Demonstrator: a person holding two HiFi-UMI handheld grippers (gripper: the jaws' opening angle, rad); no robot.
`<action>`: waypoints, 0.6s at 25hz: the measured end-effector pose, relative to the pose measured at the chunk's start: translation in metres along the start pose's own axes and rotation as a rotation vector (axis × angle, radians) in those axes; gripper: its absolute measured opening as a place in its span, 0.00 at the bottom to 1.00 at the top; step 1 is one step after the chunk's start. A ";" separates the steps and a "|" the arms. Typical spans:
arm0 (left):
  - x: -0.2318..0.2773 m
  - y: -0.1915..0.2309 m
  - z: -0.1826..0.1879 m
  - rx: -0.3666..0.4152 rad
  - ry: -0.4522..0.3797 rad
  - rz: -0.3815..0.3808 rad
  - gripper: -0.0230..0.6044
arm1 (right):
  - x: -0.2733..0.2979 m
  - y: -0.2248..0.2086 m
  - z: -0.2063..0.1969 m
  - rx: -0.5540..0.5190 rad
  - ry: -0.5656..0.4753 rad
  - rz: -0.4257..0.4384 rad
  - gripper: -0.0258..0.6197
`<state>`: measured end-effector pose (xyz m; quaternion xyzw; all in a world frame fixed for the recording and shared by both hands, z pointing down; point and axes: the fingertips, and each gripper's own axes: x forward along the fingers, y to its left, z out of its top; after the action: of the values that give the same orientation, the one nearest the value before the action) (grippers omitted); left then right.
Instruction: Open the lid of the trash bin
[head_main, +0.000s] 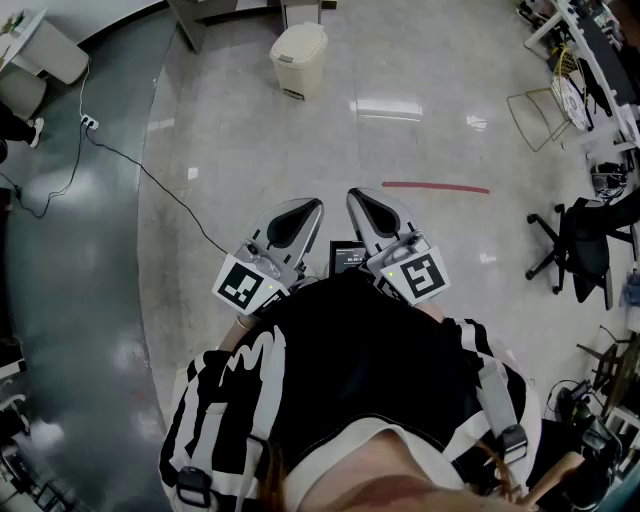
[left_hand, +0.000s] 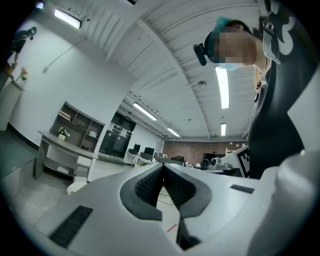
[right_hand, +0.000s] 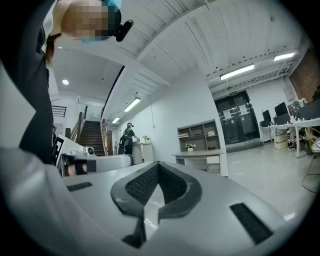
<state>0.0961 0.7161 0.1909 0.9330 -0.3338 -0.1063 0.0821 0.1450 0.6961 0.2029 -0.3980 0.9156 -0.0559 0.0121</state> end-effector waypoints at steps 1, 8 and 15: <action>-0.001 -0.001 0.000 0.004 -0.001 0.002 0.04 | 0.000 0.002 -0.001 0.001 0.000 0.004 0.05; -0.006 -0.005 0.002 0.029 -0.009 0.007 0.04 | -0.005 0.007 0.000 0.008 -0.007 0.002 0.05; -0.014 -0.007 0.004 0.034 -0.014 0.002 0.04 | -0.005 0.016 0.001 0.001 -0.013 0.006 0.05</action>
<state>0.0883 0.7300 0.1881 0.9332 -0.3372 -0.1070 0.0640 0.1372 0.7104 0.1996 -0.3957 0.9166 -0.0536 0.0183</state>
